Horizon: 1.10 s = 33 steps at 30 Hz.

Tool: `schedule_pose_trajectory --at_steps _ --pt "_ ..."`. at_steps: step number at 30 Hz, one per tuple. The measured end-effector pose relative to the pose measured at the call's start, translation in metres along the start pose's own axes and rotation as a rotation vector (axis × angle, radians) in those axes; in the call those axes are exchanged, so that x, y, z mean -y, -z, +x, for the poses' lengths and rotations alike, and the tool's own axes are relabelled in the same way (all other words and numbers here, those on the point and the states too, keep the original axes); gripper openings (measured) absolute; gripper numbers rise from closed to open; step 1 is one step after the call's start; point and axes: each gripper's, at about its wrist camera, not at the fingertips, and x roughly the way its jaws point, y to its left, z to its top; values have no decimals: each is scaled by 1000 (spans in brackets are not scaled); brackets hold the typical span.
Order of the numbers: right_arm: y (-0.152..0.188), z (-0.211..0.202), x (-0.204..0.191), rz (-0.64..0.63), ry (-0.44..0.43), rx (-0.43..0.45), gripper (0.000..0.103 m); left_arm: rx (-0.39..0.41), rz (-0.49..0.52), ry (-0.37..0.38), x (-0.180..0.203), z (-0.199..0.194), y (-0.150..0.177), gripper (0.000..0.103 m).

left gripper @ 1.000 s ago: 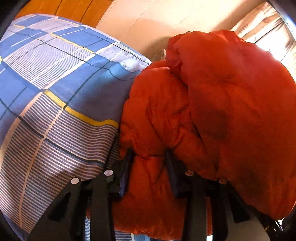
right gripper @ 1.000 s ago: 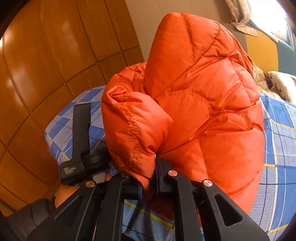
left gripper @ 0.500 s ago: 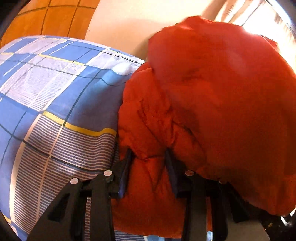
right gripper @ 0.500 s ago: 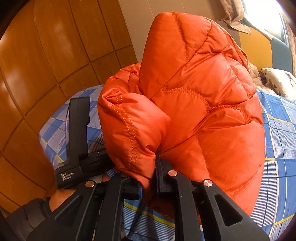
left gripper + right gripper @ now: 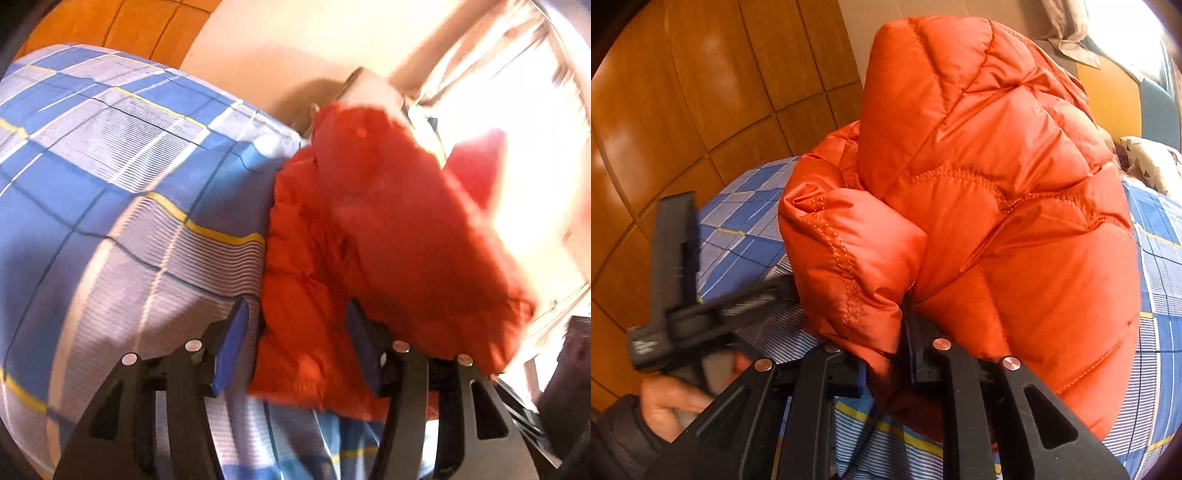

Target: Fold large clothes

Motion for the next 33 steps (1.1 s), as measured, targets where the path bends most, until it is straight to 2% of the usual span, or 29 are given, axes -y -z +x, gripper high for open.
schedule_pose_trajectory --at_steps 2,6,11,14,18,24,33 --pt "3 -3 -5 -7 -6 6 25 -1 -23 48 -4 -10 7 56" --pt "5 -8 -17 -48 -25 12 55 -15 -16 33 -6 -14 21 57" --pt "7 -9 -27 -83 -31 9 58 -6 -20 84 -5 -27 29 57" --pt "7 0 -32 -120 -17 -1 58 6 -36 84 -11 -42 31 57" --pt "10 21 -43 -193 20 -22 58 9 -94 45 -33 -47 36 58" --pt "18 51 -57 -285 70 -76 58 14 -77 -29 -41 -67 49 58" --pt "12 21 -62 -322 80 -10 61 50 -38 -96 -46 -96 57 63"
